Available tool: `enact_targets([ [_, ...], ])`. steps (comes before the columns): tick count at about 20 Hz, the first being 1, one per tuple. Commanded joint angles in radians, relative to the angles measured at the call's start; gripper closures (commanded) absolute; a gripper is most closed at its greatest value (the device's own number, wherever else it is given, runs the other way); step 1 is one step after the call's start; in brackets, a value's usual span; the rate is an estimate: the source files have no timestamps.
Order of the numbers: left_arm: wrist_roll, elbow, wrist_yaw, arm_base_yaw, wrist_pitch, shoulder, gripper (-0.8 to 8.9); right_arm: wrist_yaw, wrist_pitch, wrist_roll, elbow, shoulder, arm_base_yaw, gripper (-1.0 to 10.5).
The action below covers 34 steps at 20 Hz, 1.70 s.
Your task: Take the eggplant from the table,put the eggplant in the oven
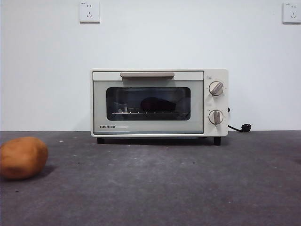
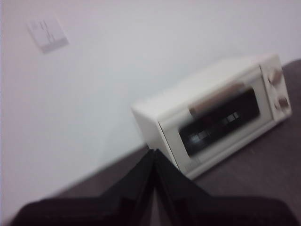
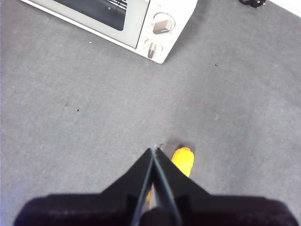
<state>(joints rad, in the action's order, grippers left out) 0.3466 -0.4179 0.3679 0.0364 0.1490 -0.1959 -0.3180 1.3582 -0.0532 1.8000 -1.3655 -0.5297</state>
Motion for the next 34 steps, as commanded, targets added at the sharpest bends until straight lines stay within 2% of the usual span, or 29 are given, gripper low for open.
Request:
enact_targets([
  [1,-0.066,0.105,-0.018,0.005,-0.007,0.065,8.18,-0.004,0.017,-0.003,0.002,-0.003,0.0,9.5],
  [9,-0.211,0.365,-0.033,0.004,0.0,0.187,8.18,-0.004,0.017,-0.003,0.002,-0.003,0.0,9.5],
  [15,-0.228,0.407,-0.055,0.004,0.018,0.192,8.18,-0.004,0.017,-0.003,0.002,-0.003,0.0,9.5],
  [17,-0.272,0.405,-0.054,0.004,0.015,0.188,8.18,-0.004,0.017,-0.003,0.002,-0.003,0.0,9.5],
  [30,-0.273,0.404,-0.054,0.004,0.017,0.173,8.17,-0.01,0.017,-0.01,0.002,-0.002,0.001,9.5],
  [31,-0.273,0.404,-0.054,0.004,0.017,0.173,8.18,-0.021,0.017,-0.01,0.002,0.013,0.011,9.5],
  [33,-0.273,0.404,-0.054,0.004,0.017,0.173,8.18,-0.042,-0.026,-0.055,0.002,0.071,0.033,9.5],
  [34,-0.272,0.404,-0.055,0.004,0.017,0.172,8.17,-0.04,-0.066,-0.048,0.002,0.11,0.048,9.5],
])
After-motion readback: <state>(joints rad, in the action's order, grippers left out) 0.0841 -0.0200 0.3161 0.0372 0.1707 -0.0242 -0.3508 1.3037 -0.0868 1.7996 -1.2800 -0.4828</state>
